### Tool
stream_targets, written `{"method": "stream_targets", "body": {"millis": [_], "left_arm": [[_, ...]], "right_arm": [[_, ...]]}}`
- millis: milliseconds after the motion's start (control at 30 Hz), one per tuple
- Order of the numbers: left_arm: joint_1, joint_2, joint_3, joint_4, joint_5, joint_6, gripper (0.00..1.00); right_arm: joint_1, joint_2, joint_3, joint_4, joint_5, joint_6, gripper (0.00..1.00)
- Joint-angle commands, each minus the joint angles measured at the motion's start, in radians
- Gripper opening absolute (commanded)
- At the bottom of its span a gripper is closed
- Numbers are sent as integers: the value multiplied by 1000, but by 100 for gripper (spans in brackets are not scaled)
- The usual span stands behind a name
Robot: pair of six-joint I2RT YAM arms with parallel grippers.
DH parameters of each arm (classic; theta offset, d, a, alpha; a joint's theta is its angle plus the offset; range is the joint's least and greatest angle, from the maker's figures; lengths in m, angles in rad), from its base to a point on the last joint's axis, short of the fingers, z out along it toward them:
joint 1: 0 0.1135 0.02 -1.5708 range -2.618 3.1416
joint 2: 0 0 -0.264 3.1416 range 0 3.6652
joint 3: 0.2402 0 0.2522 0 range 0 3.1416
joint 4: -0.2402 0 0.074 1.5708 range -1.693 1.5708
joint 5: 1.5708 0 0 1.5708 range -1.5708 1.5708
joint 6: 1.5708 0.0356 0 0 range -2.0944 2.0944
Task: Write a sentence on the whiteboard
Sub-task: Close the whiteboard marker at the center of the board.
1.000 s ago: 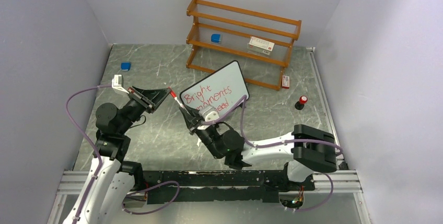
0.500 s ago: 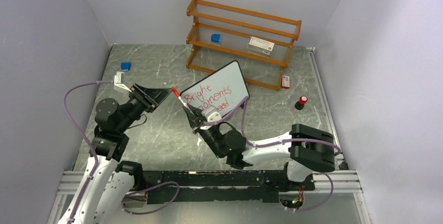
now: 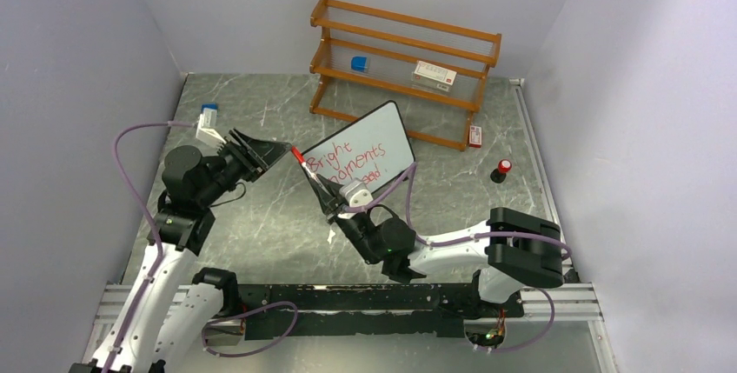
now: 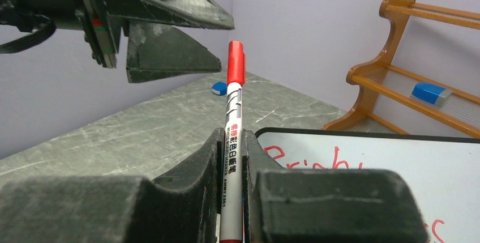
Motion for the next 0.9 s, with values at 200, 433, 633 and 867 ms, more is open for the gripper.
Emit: {"method": "stream_targets", "body": {"millis": [200, 433, 633, 867], "left_arm": [[-7, 53, 33, 63, 89, -5, 51], [-16, 61, 2, 144, 92, -54, 36], [-70, 60, -44, 211, 77, -88, 13], [-130, 18, -99, 252, 34, -119, 5]], "right_arm": [[-1, -14, 27, 13, -36, -2, 0], [-1, -4, 41, 13, -44, -4, 0], [-1, 8, 56, 20, -41, -11, 0], [-2, 8, 63, 44, -48, 15, 0]]}}
